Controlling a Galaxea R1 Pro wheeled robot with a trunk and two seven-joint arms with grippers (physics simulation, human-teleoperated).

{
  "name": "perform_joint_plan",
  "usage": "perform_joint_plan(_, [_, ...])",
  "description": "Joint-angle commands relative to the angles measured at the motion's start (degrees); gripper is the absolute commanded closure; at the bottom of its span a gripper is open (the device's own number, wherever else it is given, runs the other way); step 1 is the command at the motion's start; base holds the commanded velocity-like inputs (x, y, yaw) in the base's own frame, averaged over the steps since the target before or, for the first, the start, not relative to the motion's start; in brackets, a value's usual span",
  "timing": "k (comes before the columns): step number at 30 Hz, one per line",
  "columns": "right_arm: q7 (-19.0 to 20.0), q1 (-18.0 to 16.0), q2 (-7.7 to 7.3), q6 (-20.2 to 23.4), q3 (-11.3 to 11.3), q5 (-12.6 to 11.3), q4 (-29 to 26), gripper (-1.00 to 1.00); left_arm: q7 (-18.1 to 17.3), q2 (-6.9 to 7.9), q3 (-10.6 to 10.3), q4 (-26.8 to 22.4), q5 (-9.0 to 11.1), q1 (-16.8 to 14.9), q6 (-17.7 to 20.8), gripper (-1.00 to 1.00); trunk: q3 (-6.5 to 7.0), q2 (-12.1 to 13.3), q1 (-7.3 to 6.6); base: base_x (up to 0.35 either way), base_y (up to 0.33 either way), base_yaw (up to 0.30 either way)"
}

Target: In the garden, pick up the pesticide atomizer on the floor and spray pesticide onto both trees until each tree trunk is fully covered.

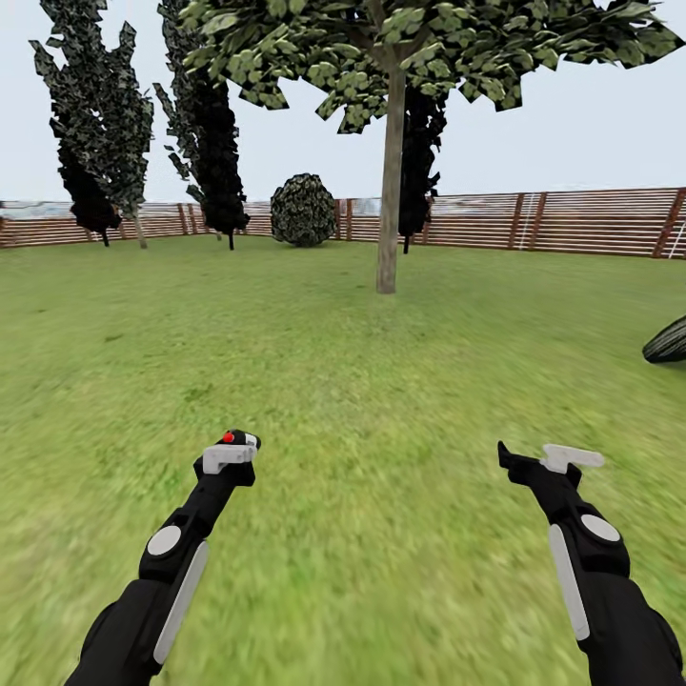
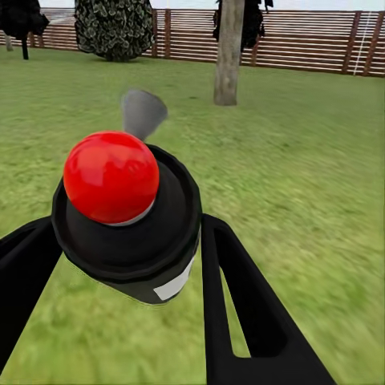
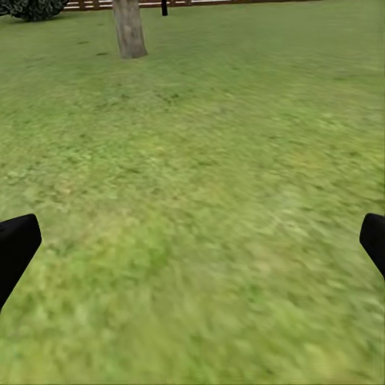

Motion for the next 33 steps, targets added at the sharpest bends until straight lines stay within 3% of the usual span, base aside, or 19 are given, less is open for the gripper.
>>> perform_joint_plan(1, [0.1, 0.0, 0.00, 0.3, 0.0, 0.0, -0.1, -1.00, -0.2, -0.01, 0.0, -0.1, 0.4, 0.0, 0.3, 1.00, -0.06, 0.0, 0.02, 0.329, 0.000, 0.000])
perform_joint_plan(33, [0.1, 0.0, -0.32, 0.3, -0.3, -0.1, -0.1, -1.00, -0.2, -0.01, 0.0, -0.1, 0.4, 0.0, 0.3, 1.00, -0.06, 0.0, 0.02, 0.329, 0.000, 0.000])
